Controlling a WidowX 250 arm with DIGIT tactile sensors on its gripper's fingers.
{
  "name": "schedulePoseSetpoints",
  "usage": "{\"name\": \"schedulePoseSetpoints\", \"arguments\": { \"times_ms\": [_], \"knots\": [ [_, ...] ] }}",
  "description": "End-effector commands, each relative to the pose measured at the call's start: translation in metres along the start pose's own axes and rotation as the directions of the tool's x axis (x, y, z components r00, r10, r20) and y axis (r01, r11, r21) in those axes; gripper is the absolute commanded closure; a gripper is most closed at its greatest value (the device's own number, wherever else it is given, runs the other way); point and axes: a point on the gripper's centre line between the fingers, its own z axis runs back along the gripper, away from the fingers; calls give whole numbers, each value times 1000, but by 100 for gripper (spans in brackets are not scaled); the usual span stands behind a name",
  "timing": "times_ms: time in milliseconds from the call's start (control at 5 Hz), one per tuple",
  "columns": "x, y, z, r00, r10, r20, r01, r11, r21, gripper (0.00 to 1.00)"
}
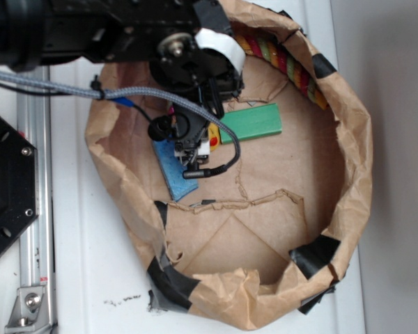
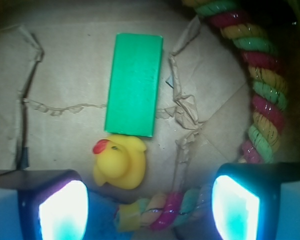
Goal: Grab the yellow duck.
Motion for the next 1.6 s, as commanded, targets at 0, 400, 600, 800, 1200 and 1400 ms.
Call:
{"name": "schedulePoseSetpoints", "arguments": {
  "times_ms": [0,400,600,800,1200,1400],
  "knots": [
    [17,1,-5,995,89,41,-91,995,34,0],
    [18,-1,-14,997,72,9,-72,997,35,0],
    [18,-1,-14,997,72,9,-72,997,35,0],
    [18,-1,-14,997,72,9,-72,997,35,0],
    [18,-1,-14,997,72,9,-72,997,35,0],
    [18,-1,-14,997,72,9,-72,997,35,0]
  ]
}}
